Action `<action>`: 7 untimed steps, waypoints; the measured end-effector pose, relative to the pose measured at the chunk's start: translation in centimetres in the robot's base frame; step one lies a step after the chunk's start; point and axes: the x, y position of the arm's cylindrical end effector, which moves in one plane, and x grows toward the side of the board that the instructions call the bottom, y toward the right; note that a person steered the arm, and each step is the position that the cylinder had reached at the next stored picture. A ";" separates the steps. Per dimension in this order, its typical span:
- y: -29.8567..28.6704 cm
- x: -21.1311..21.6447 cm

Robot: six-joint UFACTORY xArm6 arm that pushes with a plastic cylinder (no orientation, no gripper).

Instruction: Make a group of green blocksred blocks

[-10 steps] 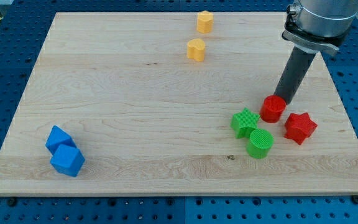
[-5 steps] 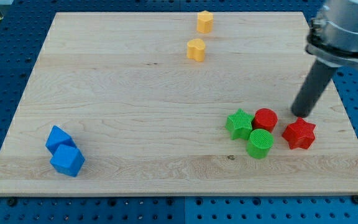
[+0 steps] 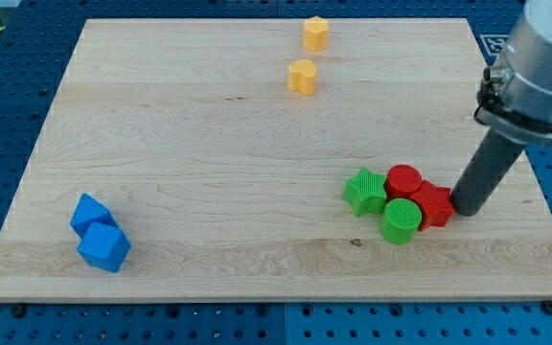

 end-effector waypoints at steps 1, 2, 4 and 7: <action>0.2 -1.6; -0.6 -1.4; 2.1 -6.5; -0.3 -12.3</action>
